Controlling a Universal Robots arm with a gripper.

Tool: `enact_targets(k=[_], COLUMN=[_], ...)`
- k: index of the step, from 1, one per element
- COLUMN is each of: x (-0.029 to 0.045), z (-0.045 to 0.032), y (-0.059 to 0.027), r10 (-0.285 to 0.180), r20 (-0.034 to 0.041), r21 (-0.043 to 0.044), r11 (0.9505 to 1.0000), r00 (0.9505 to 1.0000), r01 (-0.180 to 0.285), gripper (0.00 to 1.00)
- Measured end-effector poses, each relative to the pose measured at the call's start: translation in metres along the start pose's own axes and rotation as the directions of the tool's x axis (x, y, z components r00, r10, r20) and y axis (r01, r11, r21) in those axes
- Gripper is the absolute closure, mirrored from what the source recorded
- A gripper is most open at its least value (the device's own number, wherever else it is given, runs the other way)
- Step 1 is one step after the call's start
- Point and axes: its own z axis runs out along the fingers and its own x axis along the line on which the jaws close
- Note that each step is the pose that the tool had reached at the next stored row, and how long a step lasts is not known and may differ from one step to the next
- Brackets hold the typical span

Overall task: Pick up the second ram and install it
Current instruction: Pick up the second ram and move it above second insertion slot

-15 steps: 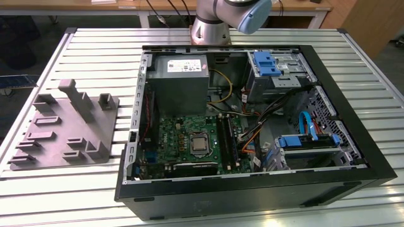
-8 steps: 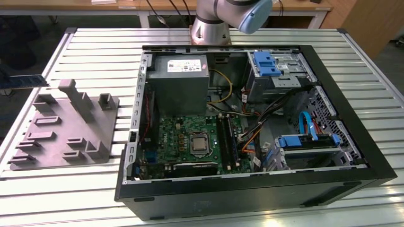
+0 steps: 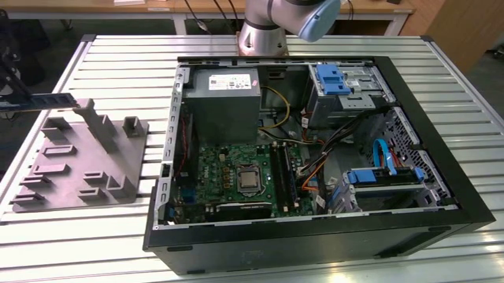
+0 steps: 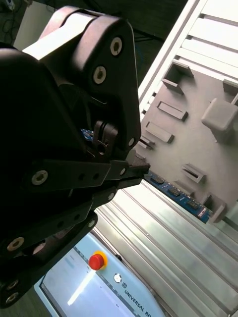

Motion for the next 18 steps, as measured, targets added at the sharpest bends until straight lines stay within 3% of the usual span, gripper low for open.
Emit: enact_targets(k=[18], x=[0.0022], z=[-0.0014], y=[-0.0433], r10=[0.0], r20=[0.0], r21=[0.0], r11=[1.0], r00=[1.0], r01=[0.0], gripper=[0.87])
